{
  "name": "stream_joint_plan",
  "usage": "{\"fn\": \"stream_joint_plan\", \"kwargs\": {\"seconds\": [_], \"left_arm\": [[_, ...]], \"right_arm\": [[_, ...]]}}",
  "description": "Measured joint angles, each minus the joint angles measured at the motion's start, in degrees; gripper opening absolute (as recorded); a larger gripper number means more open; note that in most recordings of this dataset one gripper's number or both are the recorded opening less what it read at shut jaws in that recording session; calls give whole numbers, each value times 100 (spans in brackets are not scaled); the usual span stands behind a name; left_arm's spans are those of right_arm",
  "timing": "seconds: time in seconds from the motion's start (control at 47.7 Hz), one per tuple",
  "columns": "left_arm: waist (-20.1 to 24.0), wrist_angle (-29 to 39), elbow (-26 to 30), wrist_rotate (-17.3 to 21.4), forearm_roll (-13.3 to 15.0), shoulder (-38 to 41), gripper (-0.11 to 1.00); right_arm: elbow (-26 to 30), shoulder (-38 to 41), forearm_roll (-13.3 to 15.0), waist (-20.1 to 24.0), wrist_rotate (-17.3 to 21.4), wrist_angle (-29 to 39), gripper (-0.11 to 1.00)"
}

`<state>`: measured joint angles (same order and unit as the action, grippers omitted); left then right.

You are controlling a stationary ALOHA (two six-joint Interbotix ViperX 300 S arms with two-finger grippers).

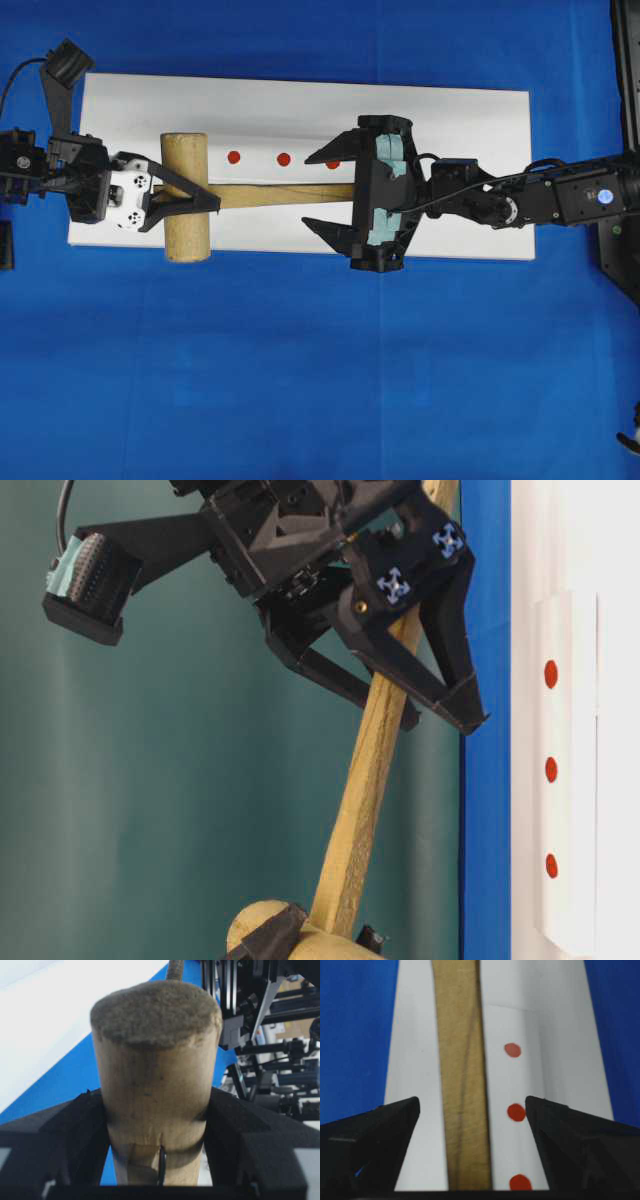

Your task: Hit the mark with a hammer.

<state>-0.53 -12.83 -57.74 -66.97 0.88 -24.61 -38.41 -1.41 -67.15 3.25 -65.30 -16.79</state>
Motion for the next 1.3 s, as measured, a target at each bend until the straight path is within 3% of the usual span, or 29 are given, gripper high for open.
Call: {"fn": "stream_joint_plan", "kwargs": {"seconds": [0.168,0.273,0.923,1.112,1.3], "left_arm": [[-18,26,0,9,0,0,46],[-18,26,0,9,0,0,46],[149,527,97,53,-9,0,47],[185,580,88,62,-18,-9,87],[158,580,88,62,-18,-9,81]], "right_arm": [[0,0,26,0,0,-97,27],[0,0,26,18,-18,-53,8],[9,9,35,-26,0,141,8],[9,9,35,-9,18,176,8],[-70,-97,26,-9,53,176,8]]}}
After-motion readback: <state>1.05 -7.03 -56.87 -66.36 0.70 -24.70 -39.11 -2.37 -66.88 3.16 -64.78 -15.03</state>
